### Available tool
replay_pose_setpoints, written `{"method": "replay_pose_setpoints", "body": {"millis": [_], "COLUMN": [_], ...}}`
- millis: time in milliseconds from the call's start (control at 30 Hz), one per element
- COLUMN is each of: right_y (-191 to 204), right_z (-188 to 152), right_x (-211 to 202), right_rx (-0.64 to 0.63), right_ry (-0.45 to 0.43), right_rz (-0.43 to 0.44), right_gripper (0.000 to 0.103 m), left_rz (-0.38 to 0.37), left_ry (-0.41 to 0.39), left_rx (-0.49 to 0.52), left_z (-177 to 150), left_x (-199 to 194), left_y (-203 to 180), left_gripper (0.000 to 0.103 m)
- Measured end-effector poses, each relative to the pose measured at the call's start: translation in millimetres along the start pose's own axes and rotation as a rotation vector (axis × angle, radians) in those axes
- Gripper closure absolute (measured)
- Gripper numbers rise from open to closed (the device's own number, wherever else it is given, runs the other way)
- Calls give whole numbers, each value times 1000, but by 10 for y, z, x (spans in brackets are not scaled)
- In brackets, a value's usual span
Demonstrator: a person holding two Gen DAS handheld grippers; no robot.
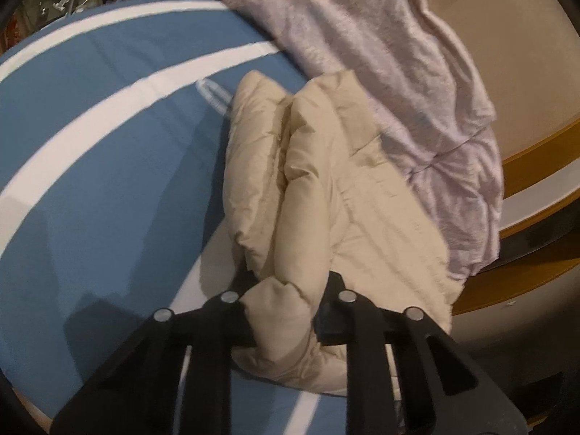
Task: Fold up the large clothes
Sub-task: 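Lift the jacket edge with the left gripper and fold it over itself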
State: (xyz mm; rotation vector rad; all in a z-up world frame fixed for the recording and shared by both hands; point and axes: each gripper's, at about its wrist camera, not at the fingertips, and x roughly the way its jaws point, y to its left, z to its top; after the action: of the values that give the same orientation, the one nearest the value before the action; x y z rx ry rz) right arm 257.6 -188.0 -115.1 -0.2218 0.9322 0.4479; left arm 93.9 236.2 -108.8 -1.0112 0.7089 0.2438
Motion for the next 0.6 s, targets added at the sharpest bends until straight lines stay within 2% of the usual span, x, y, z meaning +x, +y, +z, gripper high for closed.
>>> {"method": "replay_pose_setpoints", "body": {"millis": [300, 600], "right_y": [-19, -42], "right_z": [11, 12], "right_x": [7, 7], "right_rx": [20, 42], "right_ry": [3, 2], "right_rz": [20, 35], "right_gripper": [59, 59], "left_rz": [-165, -358], "left_ry": [-48, 25], "left_rx": [85, 167], "left_z": [41, -364], "left_x": [-266, -73], "left_y": [-616, -1409], "left_gripper": [87, 87]}}
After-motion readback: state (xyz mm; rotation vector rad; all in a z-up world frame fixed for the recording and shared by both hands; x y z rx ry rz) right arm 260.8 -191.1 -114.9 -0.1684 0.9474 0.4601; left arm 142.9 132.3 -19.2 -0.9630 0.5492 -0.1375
